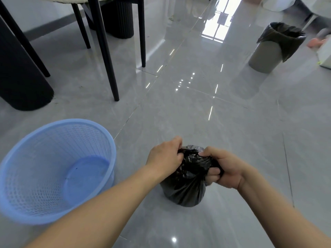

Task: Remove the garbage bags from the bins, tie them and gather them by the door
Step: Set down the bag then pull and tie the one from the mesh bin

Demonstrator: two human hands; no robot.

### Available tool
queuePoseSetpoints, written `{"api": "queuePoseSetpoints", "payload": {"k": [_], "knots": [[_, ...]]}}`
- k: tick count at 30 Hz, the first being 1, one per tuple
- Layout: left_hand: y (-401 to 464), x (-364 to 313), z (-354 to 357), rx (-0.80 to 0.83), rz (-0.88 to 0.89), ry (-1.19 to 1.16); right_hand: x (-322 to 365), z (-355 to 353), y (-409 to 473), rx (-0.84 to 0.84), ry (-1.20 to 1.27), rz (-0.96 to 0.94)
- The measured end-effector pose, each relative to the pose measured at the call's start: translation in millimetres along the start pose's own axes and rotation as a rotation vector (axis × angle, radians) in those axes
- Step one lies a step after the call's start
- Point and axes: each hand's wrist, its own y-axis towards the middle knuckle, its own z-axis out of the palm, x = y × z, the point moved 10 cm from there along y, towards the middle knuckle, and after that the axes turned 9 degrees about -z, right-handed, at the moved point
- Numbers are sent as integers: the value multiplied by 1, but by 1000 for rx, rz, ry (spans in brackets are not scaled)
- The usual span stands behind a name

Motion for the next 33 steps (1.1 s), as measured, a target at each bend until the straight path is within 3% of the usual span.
{"api": "queuePoseSetpoints", "payload": {"k": [3,6,9,13,17,26,30,33], "knots": [[5,14,3,28,-58,-91,-5,-6,4,-30,-7,27],[9,27,16,172,-113,-297,-9,-7,8,10,-27,33],[3,35,19,319,-174,-558,-10,-4,11,66,101,18],[-18,31,-9,250,-49,-498,-9,0,15,100,257,-50],[-41,10,-18,263,86,-359,-9,-9,20,-48,224,-59],[-50,0,-36,97,89,-545,-8,-29,23,-253,36,-99],[-55,1,-30,95,51,-530,-9,-29,21,-258,-18,-66],[-51,-5,-42,-37,100,-492,-6,-27,18,-281,-35,-70]]}}
